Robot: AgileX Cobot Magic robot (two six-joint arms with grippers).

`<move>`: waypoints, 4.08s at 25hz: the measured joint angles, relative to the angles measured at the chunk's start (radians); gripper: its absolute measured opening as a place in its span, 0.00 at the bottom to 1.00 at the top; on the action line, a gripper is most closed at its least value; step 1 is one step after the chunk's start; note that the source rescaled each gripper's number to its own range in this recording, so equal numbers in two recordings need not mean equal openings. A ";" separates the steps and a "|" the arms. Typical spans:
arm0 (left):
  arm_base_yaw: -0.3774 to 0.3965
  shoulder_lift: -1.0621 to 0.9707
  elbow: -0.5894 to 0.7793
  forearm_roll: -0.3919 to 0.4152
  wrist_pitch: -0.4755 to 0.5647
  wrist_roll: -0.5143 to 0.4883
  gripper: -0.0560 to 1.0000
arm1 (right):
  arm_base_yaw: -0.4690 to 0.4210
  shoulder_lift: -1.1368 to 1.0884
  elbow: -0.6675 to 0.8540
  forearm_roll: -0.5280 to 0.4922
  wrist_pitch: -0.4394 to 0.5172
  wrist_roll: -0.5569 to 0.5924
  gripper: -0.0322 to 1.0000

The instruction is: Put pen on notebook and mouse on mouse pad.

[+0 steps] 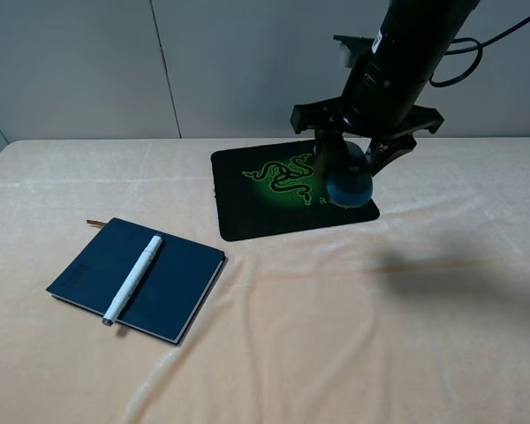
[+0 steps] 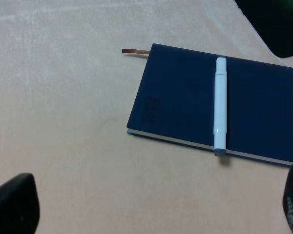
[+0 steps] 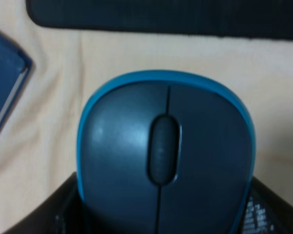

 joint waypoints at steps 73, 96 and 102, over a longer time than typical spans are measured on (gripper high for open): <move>0.000 0.000 0.000 0.000 0.000 0.000 1.00 | -0.116 0.766 -0.759 -0.045 -0.046 -0.168 0.96; 0.000 0.000 0.000 0.000 0.000 0.000 1.00 | -0.116 0.581 -0.759 -0.042 0.096 -0.165 1.00; 0.000 0.000 0.000 0.000 0.000 0.000 1.00 | -0.108 0.440 -0.714 -0.042 0.096 -0.165 1.00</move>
